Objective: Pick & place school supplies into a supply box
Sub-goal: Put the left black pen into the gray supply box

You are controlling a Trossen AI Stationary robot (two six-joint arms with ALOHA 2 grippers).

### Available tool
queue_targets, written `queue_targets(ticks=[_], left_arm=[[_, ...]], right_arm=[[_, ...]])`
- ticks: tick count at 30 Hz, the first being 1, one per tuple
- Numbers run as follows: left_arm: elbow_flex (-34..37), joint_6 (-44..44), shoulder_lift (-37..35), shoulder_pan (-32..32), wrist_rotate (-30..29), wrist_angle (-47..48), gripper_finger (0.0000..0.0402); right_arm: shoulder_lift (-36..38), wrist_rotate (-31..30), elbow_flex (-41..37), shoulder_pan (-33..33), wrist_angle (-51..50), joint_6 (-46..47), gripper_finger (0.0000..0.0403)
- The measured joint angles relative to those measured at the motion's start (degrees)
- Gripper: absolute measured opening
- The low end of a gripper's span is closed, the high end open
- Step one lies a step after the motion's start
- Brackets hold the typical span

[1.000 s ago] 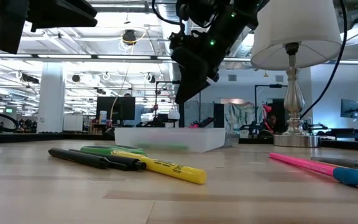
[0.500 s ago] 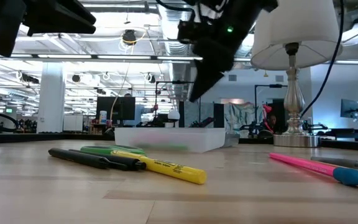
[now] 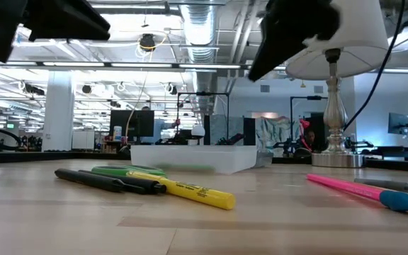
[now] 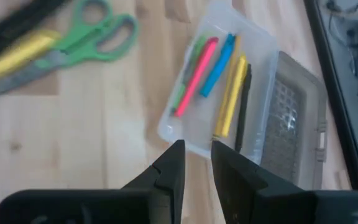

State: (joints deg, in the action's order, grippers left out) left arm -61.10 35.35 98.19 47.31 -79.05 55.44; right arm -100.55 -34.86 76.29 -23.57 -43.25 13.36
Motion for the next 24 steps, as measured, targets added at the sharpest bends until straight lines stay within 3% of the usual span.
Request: queue_targets(ticks=[7,13,24], left_arm=[[0.0,-4.9,0.0,-2.3,14.9,-7.4,0.0091],[0.0,-12.6,0.2,-5.4,33.7,-16.4,0.0091],[0.0,-23.2,0.3,-10.5,52.9,-26.7,0.0091]], right_arm=[[0.2,-3.0,0.0,-7.8,-3.7,3.0,0.0074],[0.1,-8.6,-2.9,-13.7,-2.7,3.3,0.0074],[0.1,-18.8,-10.1,-21.7,-2.3,10.3,0.0074]])
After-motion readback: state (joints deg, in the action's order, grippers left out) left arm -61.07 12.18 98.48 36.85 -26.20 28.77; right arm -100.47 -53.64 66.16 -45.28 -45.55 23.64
